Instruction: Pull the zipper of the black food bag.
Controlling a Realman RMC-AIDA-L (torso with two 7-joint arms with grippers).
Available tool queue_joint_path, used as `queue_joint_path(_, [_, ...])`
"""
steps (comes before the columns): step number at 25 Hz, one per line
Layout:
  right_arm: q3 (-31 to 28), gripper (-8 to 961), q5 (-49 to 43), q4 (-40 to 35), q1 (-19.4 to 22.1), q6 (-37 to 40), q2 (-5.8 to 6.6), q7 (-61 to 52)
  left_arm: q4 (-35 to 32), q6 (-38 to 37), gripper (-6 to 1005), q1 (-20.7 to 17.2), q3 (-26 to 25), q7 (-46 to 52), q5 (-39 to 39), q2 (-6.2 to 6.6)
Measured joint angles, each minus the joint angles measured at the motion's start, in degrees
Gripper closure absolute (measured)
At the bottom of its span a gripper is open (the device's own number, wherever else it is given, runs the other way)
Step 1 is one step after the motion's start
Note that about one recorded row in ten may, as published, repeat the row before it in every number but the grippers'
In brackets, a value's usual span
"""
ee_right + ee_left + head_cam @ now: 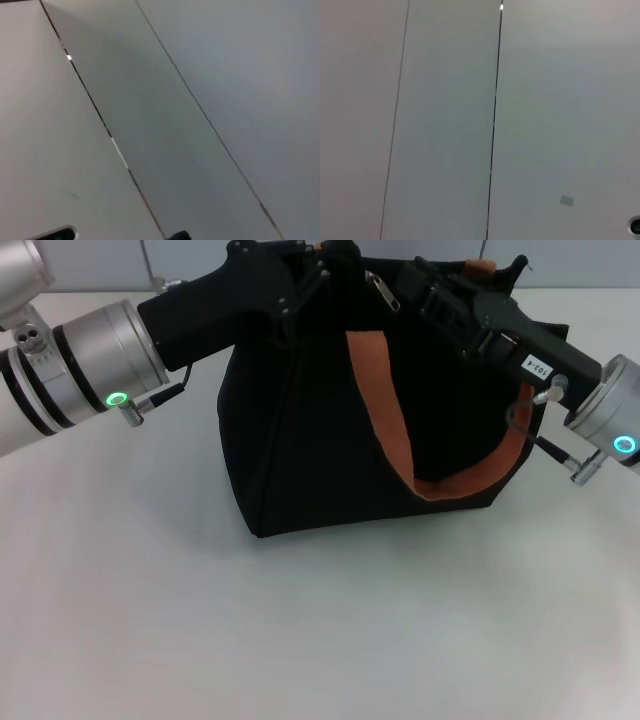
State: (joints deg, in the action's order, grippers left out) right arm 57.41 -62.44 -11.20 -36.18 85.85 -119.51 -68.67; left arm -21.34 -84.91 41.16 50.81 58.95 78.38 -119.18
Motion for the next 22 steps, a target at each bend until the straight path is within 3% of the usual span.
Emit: queue_joint_path(22, [4.89,681,-0.14,-2.6,1.15,1.1,0.27,-7.95,0.05,0.09,943,0.24,-0.01,-0.24,-0.01,0.0])
